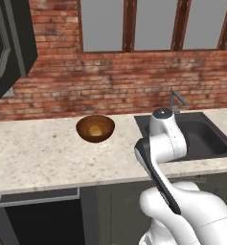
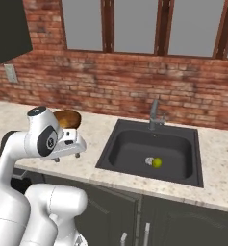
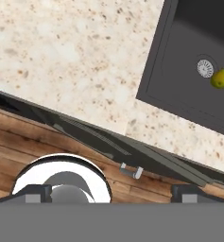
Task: Pick the potatos from the cabinet and place them in one bowl. Pick the pear from the sink and place it in the other bowl.
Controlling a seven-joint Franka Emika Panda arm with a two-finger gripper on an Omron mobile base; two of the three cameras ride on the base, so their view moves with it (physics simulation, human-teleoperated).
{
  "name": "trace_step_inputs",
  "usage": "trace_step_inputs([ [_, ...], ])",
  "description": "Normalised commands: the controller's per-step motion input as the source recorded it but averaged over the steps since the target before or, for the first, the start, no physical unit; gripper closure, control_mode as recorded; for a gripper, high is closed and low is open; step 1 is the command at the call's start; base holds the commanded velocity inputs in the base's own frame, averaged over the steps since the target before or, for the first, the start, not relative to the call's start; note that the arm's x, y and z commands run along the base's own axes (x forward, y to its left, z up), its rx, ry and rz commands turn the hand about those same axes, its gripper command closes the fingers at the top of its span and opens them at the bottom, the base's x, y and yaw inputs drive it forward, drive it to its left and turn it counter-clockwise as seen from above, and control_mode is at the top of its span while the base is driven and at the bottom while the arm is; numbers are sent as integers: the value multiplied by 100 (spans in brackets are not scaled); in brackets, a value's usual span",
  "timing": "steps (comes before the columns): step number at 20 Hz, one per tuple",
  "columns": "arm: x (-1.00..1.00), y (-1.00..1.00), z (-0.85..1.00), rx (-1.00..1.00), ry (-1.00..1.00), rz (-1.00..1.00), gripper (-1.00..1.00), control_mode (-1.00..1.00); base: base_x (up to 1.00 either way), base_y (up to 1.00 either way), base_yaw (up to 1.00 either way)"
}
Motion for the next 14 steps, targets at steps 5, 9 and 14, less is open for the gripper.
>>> trace_step_inputs([
  [5,0,0,0,0,0,0,-100,100,1,-9,-2],
  [9,0,0,0,0,0,0,-100,100,87,16,0],
  [14,0,0,0,0,0,0,-100,100,89,0,5],
])
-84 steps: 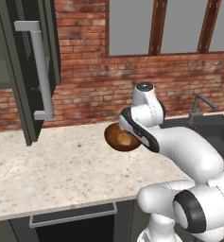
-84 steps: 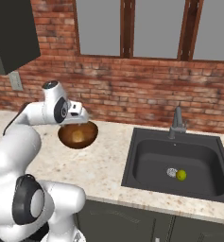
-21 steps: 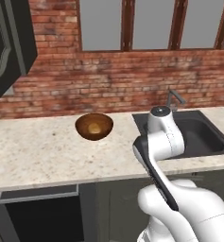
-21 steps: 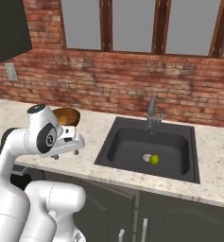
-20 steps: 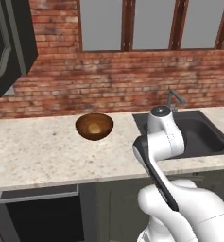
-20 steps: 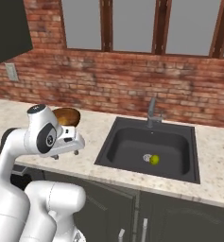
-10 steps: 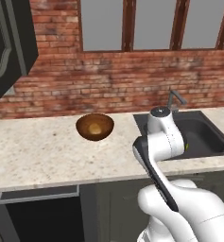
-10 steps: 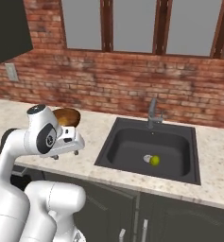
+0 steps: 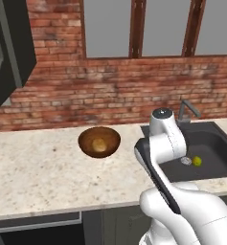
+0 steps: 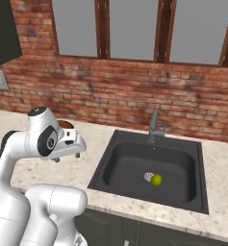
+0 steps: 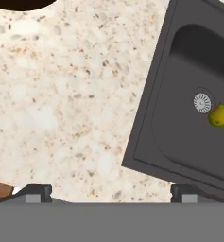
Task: Pick the potatos from the cabinet and place them in one bowl. Pick the pear from the sink and place it in the other bowl.
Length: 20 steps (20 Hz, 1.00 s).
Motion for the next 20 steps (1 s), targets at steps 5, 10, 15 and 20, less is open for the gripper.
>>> trace_step_inputs([
  [5,0,0,0,0,0,0,-100,100,-7,4,3],
  [10,0,0,0,0,0,0,-100,100,-52,28,0],
  [15,0,0,0,0,0,0,-100,100,-33,56,0],
  [20,0,0,0,0,0,0,-100,100,-59,0,-2],
])
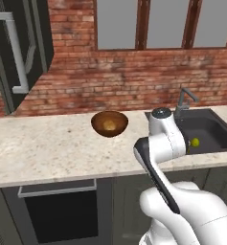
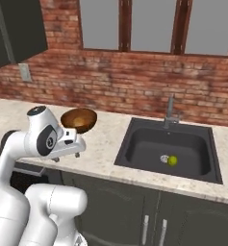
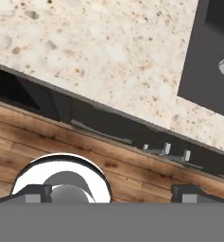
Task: Pick the potatos from the cabinet and place them in one bowl. Pick the pear from the sink and place it in the other bowl.
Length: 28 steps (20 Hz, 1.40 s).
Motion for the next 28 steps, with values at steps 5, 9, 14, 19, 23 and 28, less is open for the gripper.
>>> trace_step_inputs([
  [5,0,0,0,0,0,0,-100,100,-65,-50,-9],
  [9,0,0,0,0,0,0,-100,100,17,-71,-20],
  [14,0,0,0,0,0,0,-100,100,50,-80,-12],
  [19,0,0,0,0,0,0,-100,100,47,-83,-6],
  [23,0,0,0,0,0,0,-100,100,31,-99,-1],
  [28,0,0,0,0,0,0,-100,100,41,-91,0],
])
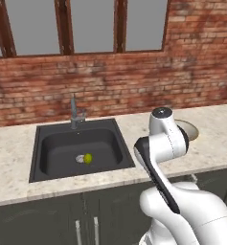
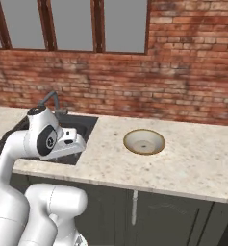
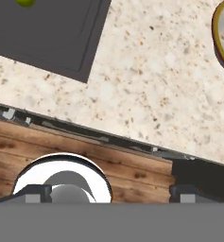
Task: Pick the potatos from the cabinet and place them in one bowl. Pick the pear from the sink and place it in the other bowl.
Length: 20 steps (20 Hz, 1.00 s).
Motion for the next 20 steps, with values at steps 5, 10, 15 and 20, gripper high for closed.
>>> trace_step_inputs([
  [5,0,0,0,0,0,0,-100,100,40,-47,1],
  [10,0,0,0,0,0,0,-100,100,9,-1,1],
  [15,0,0,0,0,0,0,-100,100,53,1,0],
  [20,56,8,0,8,0,1,-100,-100,12,0,0],
])
